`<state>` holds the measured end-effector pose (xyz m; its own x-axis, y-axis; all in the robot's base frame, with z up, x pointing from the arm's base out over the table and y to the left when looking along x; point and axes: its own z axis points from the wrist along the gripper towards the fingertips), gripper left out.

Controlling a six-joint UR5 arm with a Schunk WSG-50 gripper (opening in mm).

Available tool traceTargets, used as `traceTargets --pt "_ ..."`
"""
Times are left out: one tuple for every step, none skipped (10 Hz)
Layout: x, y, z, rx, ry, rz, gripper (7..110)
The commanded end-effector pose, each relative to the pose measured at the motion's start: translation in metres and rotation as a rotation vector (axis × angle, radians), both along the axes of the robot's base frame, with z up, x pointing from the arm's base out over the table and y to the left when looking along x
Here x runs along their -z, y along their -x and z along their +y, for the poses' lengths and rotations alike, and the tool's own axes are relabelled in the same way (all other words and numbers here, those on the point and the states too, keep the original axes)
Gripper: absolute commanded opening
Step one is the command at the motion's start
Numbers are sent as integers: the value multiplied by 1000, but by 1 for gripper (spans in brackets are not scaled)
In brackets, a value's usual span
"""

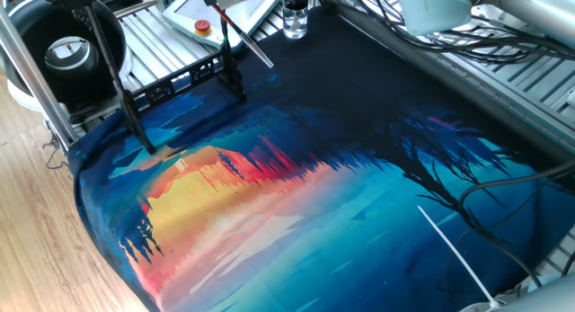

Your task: Place the brush on the pen rack

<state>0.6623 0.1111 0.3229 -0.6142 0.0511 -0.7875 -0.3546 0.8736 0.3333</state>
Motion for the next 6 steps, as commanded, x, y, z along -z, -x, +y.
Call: traceTargets --pt "16 8 -15 0 13 41 7" --pt "19 11 -17 -12 13 49 7" --pt "22 12 -17 -12 10 59 7" --pt "26 13 -19 -6 7 75 7" --pt "28 15 -19 -10 0 83 7" --pt "25 15 -15 -19 -17 80 7"
